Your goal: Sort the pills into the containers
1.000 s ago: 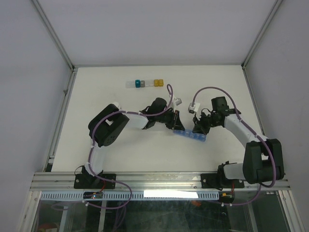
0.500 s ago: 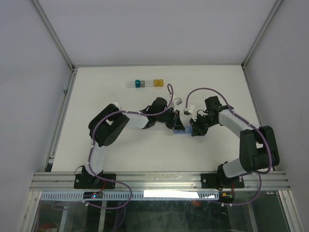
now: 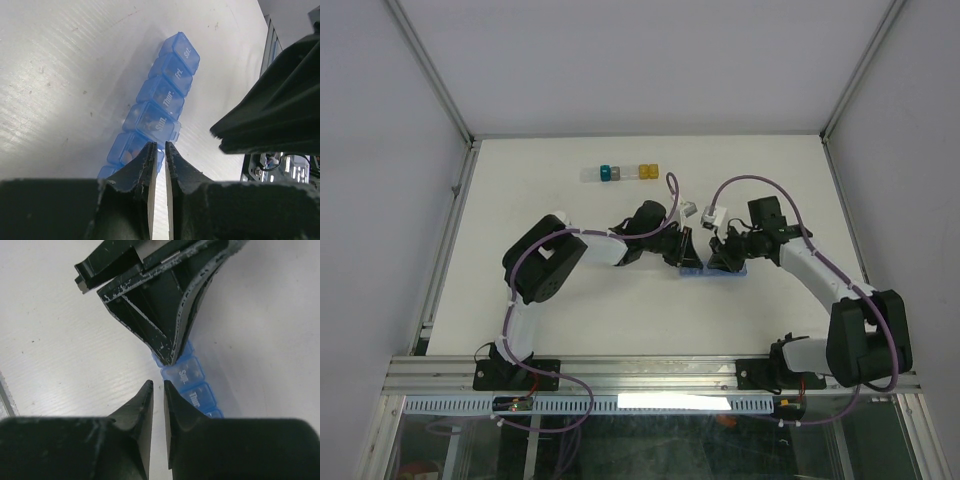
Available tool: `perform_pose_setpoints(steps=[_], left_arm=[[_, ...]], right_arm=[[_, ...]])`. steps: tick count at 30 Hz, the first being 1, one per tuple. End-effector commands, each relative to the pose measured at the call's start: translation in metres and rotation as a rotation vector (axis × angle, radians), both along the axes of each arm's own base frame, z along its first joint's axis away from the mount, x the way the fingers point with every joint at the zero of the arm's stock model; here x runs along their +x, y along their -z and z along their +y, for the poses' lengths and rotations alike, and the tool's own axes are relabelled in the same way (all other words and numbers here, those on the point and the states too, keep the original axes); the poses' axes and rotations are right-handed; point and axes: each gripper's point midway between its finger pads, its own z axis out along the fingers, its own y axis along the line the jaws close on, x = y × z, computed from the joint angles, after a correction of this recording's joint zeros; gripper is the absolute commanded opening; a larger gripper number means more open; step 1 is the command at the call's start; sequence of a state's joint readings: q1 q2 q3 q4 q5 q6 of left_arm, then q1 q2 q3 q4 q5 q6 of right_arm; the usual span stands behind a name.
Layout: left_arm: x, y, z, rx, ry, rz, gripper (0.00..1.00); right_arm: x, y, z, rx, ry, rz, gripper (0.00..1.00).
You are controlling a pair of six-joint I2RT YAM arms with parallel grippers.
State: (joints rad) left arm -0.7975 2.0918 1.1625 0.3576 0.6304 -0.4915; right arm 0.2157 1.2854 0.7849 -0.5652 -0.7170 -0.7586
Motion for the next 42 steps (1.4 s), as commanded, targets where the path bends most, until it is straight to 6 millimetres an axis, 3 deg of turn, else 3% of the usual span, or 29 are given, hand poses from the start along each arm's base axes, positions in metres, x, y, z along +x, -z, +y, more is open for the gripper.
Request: perform_pose_setpoints(steps=[1,9,15,17,23,26,30,35,40,42], left_arm=[[0.006,-0.029,0.003,-0.025,-0.033,-0.058,0.12],[0.011,-0.013,0.006,0.006,-0.037,-0.034,0.08],[0.012,-0.007,0.009,0.017,-0.035,-0.023,0.07],[0.012,-0.005,0.011,0.023,-0.037,-0.017,0.07],[0.014,-0.007,0.011,0.012,-0.033,-0.018,0.07],[0.017,-0.016,0.009,-0.008,-0.029,-0.025,0.11],[0.019,-0.047,0.006,-0.081,-0.012,-0.055,0.19],[0.024,-0.111,0.012,-0.194,-0.035,-0.201,0.34],[0.021,-0.165,0.046,-0.262,-0.124,-0.399,0.53],[0.018,-0.188,0.065,-0.286,-0.178,-0.483,0.64]], right_arm=[[0.024,0.000,0.012,-0.021,0.042,-0.038,0.13],[0.026,0.013,0.013,-0.063,0.050,-0.015,0.05],[0.024,0.056,0.001,-0.223,0.068,0.081,0.00],[0.025,0.059,-0.002,-0.248,0.078,0.093,0.00],[0.024,0.031,0.011,-0.127,0.053,0.081,0.00],[0.019,0.006,0.018,-0.017,0.025,0.078,0.08],[0.018,-0.022,0.013,0.079,0.027,0.014,0.22],[0.019,-0.054,-0.001,0.123,0.043,-0.117,0.43],[0.027,-0.097,-0.021,0.154,0.142,-0.244,0.61],[0.031,-0.123,-0.030,0.180,0.205,-0.313,0.71]])
